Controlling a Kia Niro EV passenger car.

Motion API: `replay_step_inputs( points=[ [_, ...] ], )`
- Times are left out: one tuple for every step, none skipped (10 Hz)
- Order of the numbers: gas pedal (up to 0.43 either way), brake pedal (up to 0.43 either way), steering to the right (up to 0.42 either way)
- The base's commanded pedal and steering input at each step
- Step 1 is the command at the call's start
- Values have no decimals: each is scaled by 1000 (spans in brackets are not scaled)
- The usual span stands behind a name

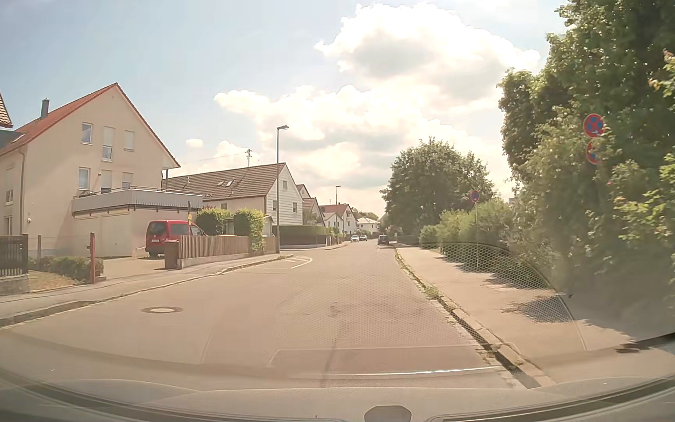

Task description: Follow the waypoints while adhering to traffic rules and regulations

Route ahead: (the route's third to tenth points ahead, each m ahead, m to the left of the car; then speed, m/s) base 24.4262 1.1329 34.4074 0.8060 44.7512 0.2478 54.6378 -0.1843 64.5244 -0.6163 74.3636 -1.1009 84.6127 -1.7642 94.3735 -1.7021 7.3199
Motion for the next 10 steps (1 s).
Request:
replay_step_inputs(
  points=[
    [67,0,14],
    [67,0,14],
    [67,0,14],
    [67,0,15],
    [79,0,15],
    [79,0,15],
    [79,0,16],
    [79,0,18],
    [79,0,18],
    [79,0,19]
  ],
)
